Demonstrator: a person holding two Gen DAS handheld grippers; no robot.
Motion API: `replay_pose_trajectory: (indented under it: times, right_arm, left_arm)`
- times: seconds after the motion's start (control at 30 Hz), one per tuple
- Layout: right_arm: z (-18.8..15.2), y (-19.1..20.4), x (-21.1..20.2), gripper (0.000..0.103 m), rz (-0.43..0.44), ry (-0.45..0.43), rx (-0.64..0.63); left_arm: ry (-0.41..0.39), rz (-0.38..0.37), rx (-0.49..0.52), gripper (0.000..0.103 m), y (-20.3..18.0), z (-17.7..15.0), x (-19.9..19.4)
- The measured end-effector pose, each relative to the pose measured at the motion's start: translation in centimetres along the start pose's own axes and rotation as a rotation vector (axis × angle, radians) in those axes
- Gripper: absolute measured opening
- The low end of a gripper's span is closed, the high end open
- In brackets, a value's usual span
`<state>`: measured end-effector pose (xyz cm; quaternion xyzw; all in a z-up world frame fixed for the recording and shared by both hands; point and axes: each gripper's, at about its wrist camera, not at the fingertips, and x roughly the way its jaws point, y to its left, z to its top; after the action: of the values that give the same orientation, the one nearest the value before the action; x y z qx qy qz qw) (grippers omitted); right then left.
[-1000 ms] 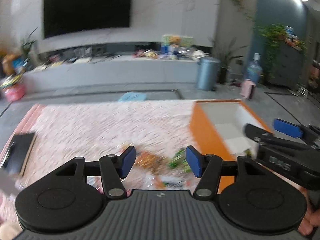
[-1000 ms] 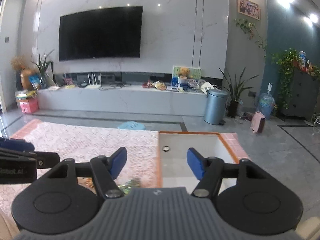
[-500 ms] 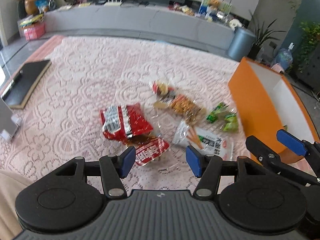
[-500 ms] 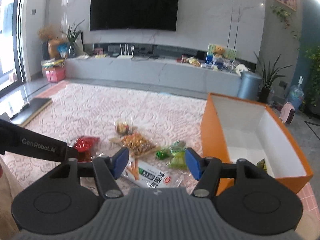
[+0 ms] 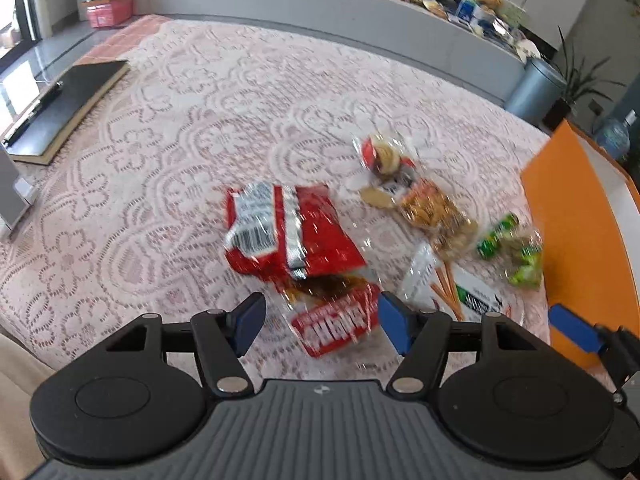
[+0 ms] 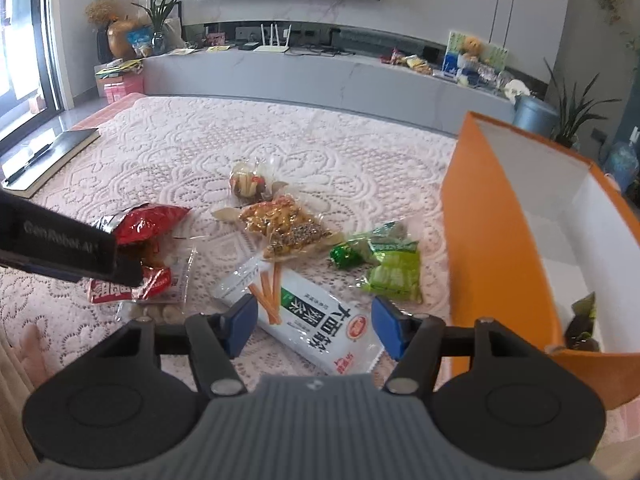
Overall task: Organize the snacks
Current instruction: 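Grasp the red chip bag with the left tool while the right tool grasps the meat packet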
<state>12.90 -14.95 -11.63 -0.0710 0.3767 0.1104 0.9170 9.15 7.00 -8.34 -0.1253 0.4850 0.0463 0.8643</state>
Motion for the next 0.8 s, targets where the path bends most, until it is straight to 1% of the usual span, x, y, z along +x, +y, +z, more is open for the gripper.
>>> replay_pose_trajectory:
  times: [0.07,0.2,0.27,0.3,0.37,0.4,0.47,0.5,0.57,0.6,0.63,0.73,0.8]
  right_arm:
    - [0.2,0.1,0.6,0.062,0.016,0.005,0.009]
    - [0.7,0.3,1.7,0.062,0.035,0.022,0.012]
    - [0.8,0.4,2.2,0.062,0.038,0.026,0.010]
    - [0.9,0.5,2.4,0.062,0.035,0.027,0.010]
    - [1.0,0.5,2.7,0.064,0.033,0.034,0.011]
    - [1.1,0.6,2.8,0.069,0.035,0.039,0.014]
    - [1.1,0.5,3.0,0.070,0.038,0.042,0.021]
    - [1.2,0.5,3.1,0.070,0.039,0.044,0.022]
    - [1.2,0.4,3.2,0.075,0.033,0.048,0.020]
    - [1.2,0.3,3.4,0.077,0.029,0.053,0.018]
    - [1.2,0.3,3.6,0.080,0.029,0.059,0.014]
    - [1.1,0.0,4.7,0.081,0.042,0.100,0.004]
    - [1.3,-0.4,5.5,0.081,0.060,0.133,0.015]
  left_arm:
    - [-0.016,0.019,0.019,0.084,-0.1,0.5,-0.2]
    - [-0.043,0.063,0.091,0.086,-0.7,1.4,-0.5]
    - [-0.061,0.058,0.112,0.091,-0.8,2.2,-0.7]
    - [-0.057,0.053,0.109,0.091,-0.6,2.8,-0.4]
    - [-0.009,0.037,0.089,0.091,-0.4,4.0,0.6]
    - [0.019,0.030,0.080,0.091,-0.3,4.5,1.2]
    - [0.056,0.029,0.059,0.091,-0.2,5.2,2.3]
    - [0.065,0.034,0.051,0.092,-0.1,5.3,2.7]
    - [0.072,0.032,0.029,0.092,0.1,5.5,3.4]
    - [0.075,0.036,0.021,0.094,0.2,5.5,3.7]
    - [0.071,0.043,0.016,0.098,0.3,5.5,3.9]
    - [0.063,0.072,0.027,0.099,0.5,5.7,4.6]
    - [0.083,0.081,0.031,0.099,0.9,5.8,5.2]
